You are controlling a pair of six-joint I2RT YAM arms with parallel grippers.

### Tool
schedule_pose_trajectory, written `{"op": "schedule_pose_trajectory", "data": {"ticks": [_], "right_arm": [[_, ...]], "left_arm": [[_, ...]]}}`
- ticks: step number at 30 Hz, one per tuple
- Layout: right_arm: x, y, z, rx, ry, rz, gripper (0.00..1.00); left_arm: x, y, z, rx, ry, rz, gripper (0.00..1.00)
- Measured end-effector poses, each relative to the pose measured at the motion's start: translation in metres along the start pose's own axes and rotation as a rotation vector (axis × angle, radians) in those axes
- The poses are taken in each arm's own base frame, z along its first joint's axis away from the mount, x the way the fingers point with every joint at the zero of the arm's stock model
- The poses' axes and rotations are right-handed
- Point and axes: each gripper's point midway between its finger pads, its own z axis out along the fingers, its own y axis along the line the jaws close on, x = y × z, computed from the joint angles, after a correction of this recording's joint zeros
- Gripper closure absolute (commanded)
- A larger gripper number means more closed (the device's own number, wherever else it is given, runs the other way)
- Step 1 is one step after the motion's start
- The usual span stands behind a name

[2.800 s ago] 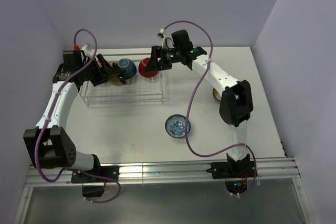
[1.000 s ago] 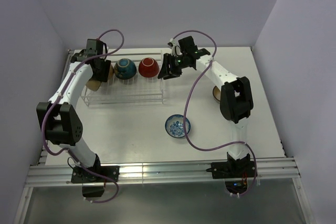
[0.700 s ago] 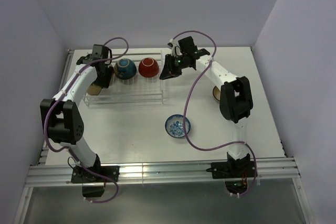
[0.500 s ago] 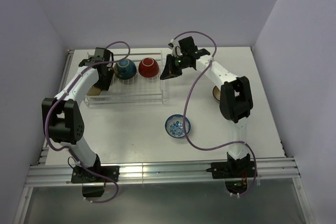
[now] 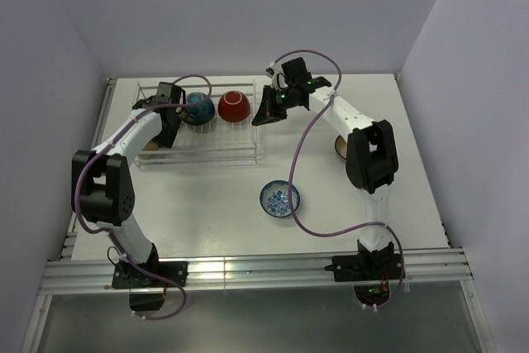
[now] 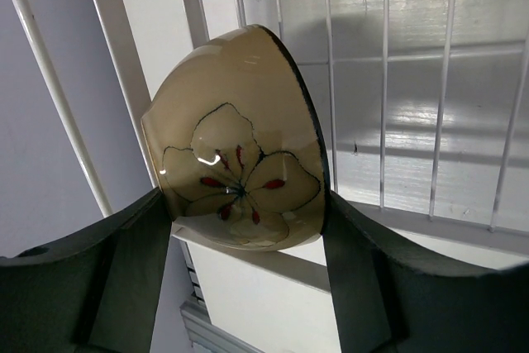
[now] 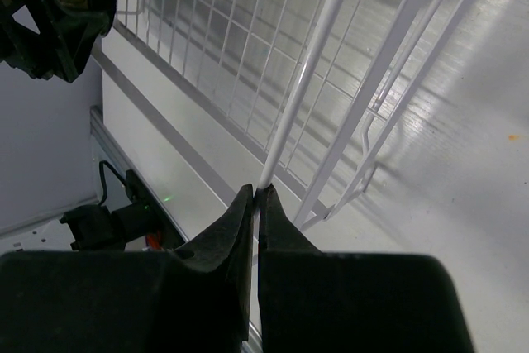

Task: Load the bowls into the dish rack

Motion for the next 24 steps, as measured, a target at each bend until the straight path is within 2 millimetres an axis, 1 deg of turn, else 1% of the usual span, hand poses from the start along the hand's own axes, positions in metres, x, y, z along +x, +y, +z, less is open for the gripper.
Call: {"op": "schedule_pose_trajectory", "data": {"ticks": [8, 10, 12, 14, 16, 20, 21, 22, 23, 24], "right_arm": [[0.0, 0.0001, 0.0, 0.0, 0.0, 0.001, 1.0], [0.0, 0.0001, 0.0, 0.0, 0.0, 0.001, 1.0], [0.0, 0.0001, 0.0, 0.0, 0.0, 0.001, 1.0], [0.0, 0.0001, 0.0, 0.0, 0.0, 0.001, 1.0], [0.0, 0.0001, 0.0, 0.0, 0.0, 0.001, 1.0], [0.0, 0.0001, 0.0, 0.0, 0.0, 0.001, 1.0], [0.0, 0.0001, 0.0, 0.0, 0.0, 0.001, 1.0], [0.0, 0.0001, 0.0, 0.0, 0.0, 0.001, 1.0], [0.0, 0.0001, 0.0, 0.0, 0.0, 0.001, 1.0], [0.0, 0.0001, 0.0, 0.0, 0.0, 0.001, 1.0]], "left_arm": [[0.0003, -0.0038, 0.0039, -0.05, 0.015, 0.012, 0.79], [0.0005, -0.0046, 0.0054, -0.072, 0.021, 0.017, 0.71], [-0.0005, -0.0062, 0.0056, -0.085, 0.02, 0.021, 0.57], [-0.0005, -0.007, 0.006, -0.092, 0.022, 0.024, 0.55], [-0.0006, -0.0074, 0.0063, -0.097, 0.022, 0.024, 0.46], [-0.001, -0.0083, 0.0073, -0.102, 0.024, 0.026, 0.4], [-0.0011, -0.0086, 0.0076, -0.103, 0.025, 0.027, 0.35], [-0.0017, -0.0086, 0.0078, -0.104, 0.025, 0.026, 0.33], [-0.0022, -0.0085, 0.0078, -0.104, 0.024, 0.024, 0.26], [-0.0028, -0.0085, 0.0078, -0.104, 0.023, 0.023, 0.23]]}}
